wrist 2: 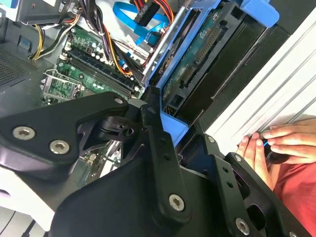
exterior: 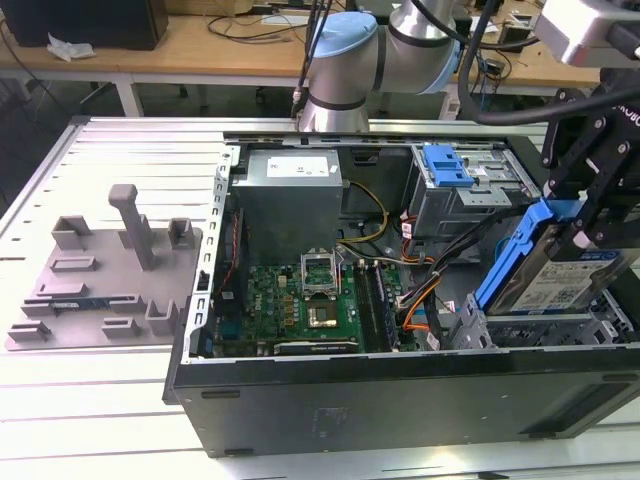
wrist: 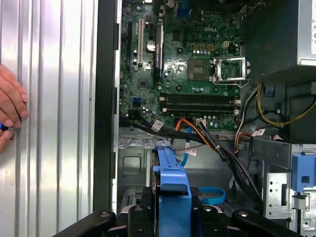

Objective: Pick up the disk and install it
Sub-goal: 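Insert the disk into the insertion slot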

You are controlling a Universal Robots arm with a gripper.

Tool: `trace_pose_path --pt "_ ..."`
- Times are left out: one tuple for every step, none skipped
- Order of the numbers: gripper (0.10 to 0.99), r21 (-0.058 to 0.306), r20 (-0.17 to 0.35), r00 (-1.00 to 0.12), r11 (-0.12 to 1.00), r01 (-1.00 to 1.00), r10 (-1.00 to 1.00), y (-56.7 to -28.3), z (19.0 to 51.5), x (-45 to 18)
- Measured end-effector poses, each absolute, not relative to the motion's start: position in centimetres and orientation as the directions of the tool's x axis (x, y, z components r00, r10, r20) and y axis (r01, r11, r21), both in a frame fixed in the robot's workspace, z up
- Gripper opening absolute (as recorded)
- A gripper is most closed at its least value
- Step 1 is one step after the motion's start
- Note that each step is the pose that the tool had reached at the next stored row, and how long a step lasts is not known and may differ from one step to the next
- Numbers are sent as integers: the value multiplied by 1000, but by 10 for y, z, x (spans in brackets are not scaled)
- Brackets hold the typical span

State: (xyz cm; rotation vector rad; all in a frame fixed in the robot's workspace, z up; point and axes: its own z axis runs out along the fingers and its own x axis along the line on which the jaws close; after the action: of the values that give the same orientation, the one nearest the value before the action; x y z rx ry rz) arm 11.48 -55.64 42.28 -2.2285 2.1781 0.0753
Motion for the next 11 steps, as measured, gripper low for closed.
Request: trace_pose_path --pt "369 16 -52 22 -23 -1000 -998 -557 422 115" --pt "369 16 -52 22 -23 -1000 -998 -557 421 115" --pt "369 16 -52 22 -23 -1000 -998 -557 421 115" --pt "369 16 -52 22 -23 -1000 -998 -557 420 115" --pt "369 16 -52 22 -23 -1000 -998 -558 420 115" --pt "369 16 -53 22 -23 -1000 -998 -558 418 115" --pt "369 16 -54 22 -23 -1000 -998 -559 418 115" --pt "369 16 -55 22 -23 -1000 -998 -559 417 115" --pt "369 16 -55 22 -23 -1000 -998 -560 416 115" --pt "369 16 -55 22 -23 -1000 -998 -560 416 115" --pt "369 16 -55 22 -23 -1000 -998 -560 415 115"
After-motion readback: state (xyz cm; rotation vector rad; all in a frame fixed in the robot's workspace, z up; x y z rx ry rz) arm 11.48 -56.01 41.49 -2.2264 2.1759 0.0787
